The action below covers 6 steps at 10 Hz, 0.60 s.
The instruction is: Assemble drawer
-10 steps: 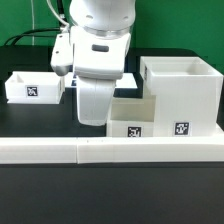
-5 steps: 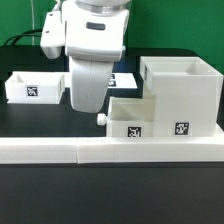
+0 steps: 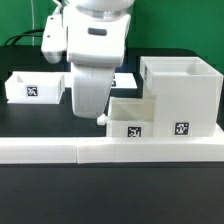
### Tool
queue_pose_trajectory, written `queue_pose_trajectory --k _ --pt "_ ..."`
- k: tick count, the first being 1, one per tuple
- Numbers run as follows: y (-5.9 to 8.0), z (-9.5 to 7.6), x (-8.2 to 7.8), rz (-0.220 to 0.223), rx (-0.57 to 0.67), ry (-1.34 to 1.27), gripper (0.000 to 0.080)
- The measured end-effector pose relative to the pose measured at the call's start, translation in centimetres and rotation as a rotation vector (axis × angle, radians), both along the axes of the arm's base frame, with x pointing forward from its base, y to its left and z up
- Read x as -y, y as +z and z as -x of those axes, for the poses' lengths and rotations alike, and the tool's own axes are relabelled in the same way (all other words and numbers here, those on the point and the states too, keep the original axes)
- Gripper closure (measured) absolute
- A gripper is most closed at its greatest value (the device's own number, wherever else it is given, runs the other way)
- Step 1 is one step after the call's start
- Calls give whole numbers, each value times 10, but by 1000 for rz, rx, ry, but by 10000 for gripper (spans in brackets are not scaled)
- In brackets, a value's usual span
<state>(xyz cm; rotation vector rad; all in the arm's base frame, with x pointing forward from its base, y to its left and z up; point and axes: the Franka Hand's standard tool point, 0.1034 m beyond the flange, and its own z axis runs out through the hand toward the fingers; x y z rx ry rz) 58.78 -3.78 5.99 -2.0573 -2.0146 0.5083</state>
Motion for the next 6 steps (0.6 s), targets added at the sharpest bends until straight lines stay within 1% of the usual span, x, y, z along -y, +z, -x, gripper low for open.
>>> queue_pose_trajectory --k 3,5,6 --pt "-14 0 -9 4 -11 -12 151" --pt "-15 2 -23 33 -17 -42 151" --pt "-11 6 -25 62 -48 -52 151"
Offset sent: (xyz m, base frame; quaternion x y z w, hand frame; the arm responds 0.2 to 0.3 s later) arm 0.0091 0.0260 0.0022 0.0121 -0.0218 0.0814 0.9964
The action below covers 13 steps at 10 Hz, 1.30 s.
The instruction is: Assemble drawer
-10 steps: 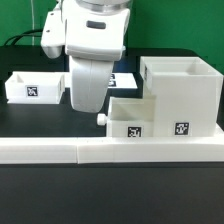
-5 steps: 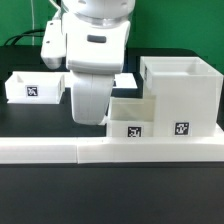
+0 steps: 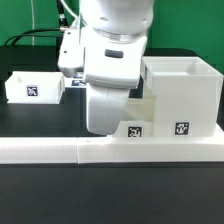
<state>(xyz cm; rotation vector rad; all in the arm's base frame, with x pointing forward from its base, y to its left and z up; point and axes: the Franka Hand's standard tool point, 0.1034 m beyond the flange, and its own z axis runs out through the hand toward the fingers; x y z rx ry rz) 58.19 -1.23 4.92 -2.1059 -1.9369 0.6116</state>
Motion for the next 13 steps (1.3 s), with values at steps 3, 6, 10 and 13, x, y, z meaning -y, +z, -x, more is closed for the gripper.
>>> queue_pose_trajectory --k 3,6,10,13 --pt "6 -2 -2 38 -43 12 151" --pt "6 -2 -2 48 -37 -3 151" --pt "9 1 6 18 -1 41 151" --pt "20 24 19 -1 -18 35 151"
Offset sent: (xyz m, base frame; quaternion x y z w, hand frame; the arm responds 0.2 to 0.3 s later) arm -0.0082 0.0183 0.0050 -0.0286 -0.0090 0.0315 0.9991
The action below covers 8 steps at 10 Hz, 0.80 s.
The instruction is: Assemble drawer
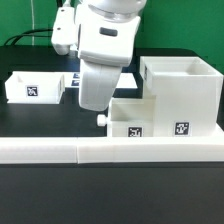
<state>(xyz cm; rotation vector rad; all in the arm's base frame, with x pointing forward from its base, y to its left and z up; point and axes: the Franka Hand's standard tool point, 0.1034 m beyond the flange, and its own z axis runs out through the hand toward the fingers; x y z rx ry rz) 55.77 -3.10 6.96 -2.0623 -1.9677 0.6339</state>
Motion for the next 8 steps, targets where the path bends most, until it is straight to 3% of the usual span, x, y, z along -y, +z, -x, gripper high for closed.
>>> queue_pose_trajectory --k 2,4,5,8 --pt "-2 0 0 -1 -2 0 151" --pt "-6 -1 4 -143 -16 -77 151" --pt "-6 -7 6 -159 -10 -103 151" --pt "-2 -25 -5 -319 5 -276 151"
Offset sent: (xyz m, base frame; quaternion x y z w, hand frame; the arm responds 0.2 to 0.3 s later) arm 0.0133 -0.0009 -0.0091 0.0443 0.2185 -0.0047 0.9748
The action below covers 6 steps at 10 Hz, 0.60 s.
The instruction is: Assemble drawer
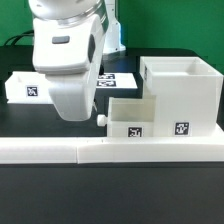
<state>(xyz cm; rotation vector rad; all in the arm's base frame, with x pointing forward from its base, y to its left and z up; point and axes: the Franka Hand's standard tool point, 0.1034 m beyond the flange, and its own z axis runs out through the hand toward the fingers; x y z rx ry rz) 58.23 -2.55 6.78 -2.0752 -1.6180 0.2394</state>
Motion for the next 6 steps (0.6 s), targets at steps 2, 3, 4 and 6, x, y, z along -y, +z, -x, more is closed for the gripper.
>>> queue_pose_trajectory --k 2,3,4,6 --pt "-2 -4 -4 -6 -4 -13 151" --pt "-3 -4 -4 -6 -5 -14 151" --pt "-5 -3 -5 -6 -5 -18 151" --pt "-7 -4 -12 7 -21 -44 151"
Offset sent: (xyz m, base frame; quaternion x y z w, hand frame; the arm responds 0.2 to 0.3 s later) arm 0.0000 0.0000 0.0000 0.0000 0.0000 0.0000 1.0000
